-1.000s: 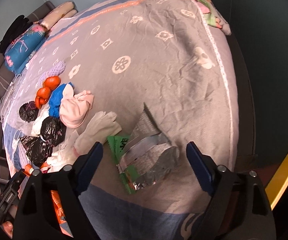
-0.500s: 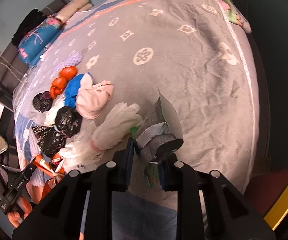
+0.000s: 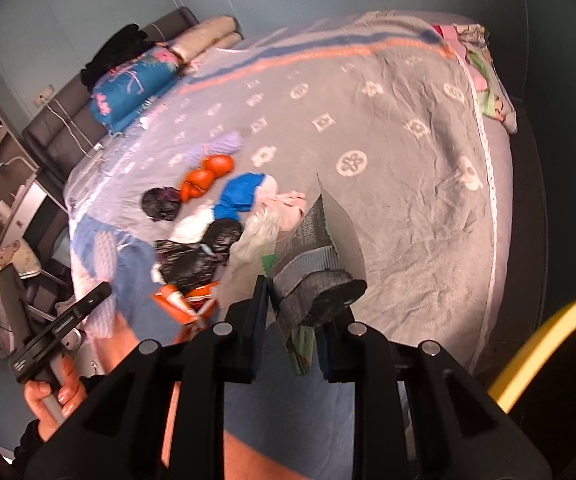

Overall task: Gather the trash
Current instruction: 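Carry both items over the yellow bin and open both grippers to drop them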

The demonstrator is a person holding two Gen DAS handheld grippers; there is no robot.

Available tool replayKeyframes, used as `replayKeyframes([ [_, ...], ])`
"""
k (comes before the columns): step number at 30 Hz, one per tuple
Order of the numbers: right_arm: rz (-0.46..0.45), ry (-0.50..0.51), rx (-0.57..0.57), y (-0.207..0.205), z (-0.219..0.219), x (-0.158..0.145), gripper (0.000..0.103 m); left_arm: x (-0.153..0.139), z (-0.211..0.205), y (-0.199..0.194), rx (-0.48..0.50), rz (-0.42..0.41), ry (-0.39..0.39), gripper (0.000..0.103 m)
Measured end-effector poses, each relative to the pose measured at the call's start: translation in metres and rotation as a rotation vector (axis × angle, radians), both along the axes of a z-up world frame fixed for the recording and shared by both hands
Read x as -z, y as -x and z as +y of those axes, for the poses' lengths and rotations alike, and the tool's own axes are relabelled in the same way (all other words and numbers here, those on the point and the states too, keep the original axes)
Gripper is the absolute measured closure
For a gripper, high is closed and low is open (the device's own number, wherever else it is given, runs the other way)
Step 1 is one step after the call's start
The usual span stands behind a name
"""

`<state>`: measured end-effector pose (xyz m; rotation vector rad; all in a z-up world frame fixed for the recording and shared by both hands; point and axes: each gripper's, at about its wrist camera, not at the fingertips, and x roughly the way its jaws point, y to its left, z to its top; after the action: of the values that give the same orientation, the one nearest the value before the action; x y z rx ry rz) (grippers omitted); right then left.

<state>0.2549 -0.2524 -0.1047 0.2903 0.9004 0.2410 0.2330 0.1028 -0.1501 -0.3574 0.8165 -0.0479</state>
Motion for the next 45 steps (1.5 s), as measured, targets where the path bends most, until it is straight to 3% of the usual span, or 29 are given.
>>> replayKeyframes([
  [11, -0.105, 0.009, 0.004, 0.052, -0.011, -0.051, 0.082, -0.032, -0.006, 0.023, 0.031, -0.050, 0.024, 0.075],
  [19, -0.163, -0.029, 0.026, 0.092, -0.034, -0.081, 0.082, -0.066, -0.041, 0.040, 0.114, -0.109, 0.008, 0.075],
  [33, -0.236, -0.026, 0.184, 0.165, -0.087, -0.131, 0.082, -0.107, -0.158, 0.055, 0.432, -0.107, 0.037, 0.075],
  [39, -0.225, -0.016, 0.273, 0.189, -0.114, -0.137, 0.082, -0.106, -0.217, 0.067, 0.581, -0.086, 0.031, 0.075],
  [45, -0.201, -0.075, 0.345, 0.200, -0.151, -0.134, 0.082, -0.102, -0.266, 0.076, 0.673, -0.036, 0.083, 0.075],
])
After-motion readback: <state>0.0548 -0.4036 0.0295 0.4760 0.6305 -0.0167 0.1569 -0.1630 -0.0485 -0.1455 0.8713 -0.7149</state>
